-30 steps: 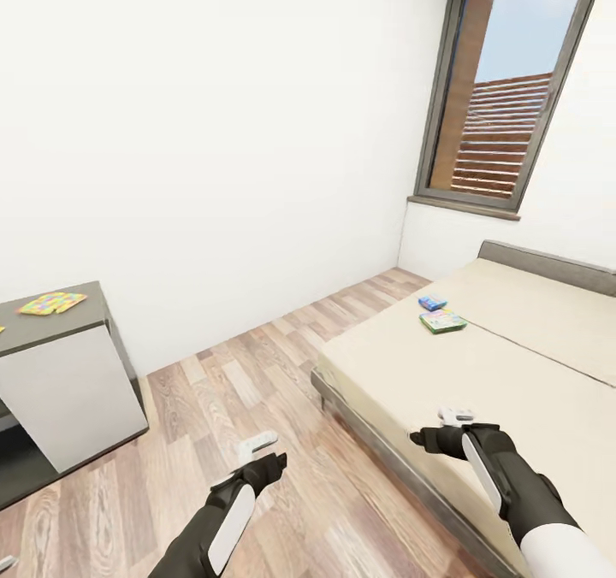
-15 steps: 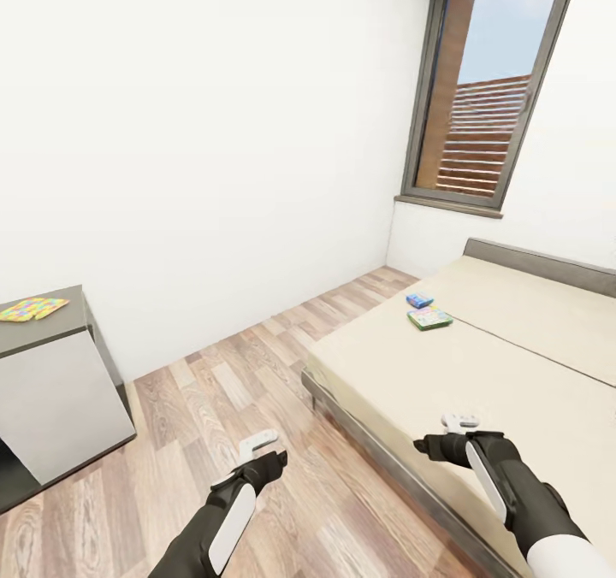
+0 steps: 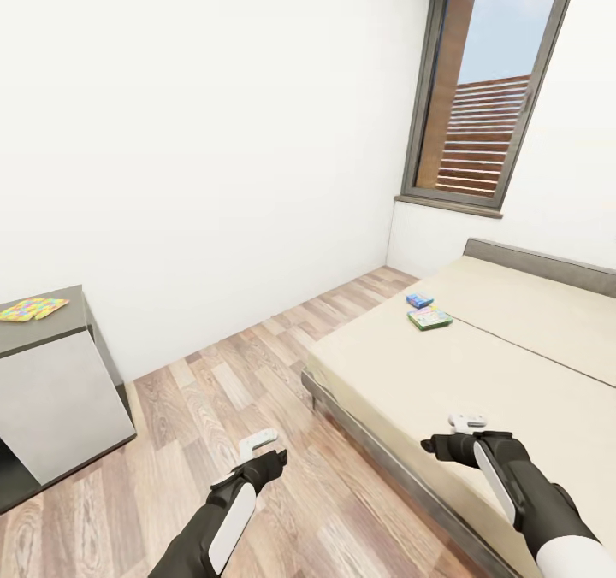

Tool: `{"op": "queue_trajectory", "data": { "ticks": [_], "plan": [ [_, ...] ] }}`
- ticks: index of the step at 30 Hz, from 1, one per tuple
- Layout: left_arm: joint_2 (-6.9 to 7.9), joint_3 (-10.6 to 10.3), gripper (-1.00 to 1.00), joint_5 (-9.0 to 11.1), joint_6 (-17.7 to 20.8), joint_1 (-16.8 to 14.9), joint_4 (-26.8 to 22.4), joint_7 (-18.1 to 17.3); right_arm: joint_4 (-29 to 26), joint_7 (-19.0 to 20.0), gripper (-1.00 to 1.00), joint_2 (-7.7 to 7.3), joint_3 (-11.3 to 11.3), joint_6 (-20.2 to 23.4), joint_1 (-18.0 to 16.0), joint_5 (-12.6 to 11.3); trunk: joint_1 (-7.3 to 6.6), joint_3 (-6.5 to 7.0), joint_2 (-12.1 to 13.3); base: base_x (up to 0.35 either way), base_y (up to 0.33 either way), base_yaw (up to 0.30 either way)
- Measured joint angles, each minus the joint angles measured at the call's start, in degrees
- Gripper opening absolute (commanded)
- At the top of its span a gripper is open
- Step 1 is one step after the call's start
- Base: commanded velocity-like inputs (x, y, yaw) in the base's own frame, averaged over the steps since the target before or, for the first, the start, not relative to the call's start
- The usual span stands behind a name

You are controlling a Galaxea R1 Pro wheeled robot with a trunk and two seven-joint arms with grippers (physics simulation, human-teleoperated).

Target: Put all the toys in the child's room - the three board games (two on the bed and one on the table), the two jigsaw puzzles on the table, and the tennis ball on the table - inside the toy box on the table in the child's room.

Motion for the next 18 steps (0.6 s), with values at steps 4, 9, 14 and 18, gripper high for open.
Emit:
{"op": "queue_trajectory", "data": {
  "ticks": [4, 9, 14, 18],
  "plan": [
    [0.00, 0.00, 1.00, 0.00, 0.00, 0.00, -0.01, 0.00, -0.23, -0.14, 1.00, 0.17, 0.01, -0.01, 0.00, 0.03, 0.00, 0.00, 0.00, 0.010, 0.012, -0.001],
    [0.00, -0.01, 1.00, 0.01, 0.00, 0.00, -0.02, 0.01, -1.28, -0.17, 1.00, 0.13, 0.03, 0.04, 0.01, 0.03, -0.01, 0.00, 0.00, 0.071, 0.085, -0.001],
    [0.00, -0.01, 1.00, 0.02, 0.00, 0.00, -0.03, -0.04, -3.34, -0.24, 1.00, -0.05, -0.47, -0.01, 0.01, -0.04, -0.02, 0.00, 0.00, 0.143, 0.166, 0.000],
    [0.00, -0.01, 1.00, 0.02, 0.00, 0.00, -0.03, -0.05, -4.04, -0.45, 1.00, 0.17, -1.91, -0.22, 0.03, -0.05, -0.02, 0.00, 0.00, 0.183, 0.201, 0.000]
  ]
}}
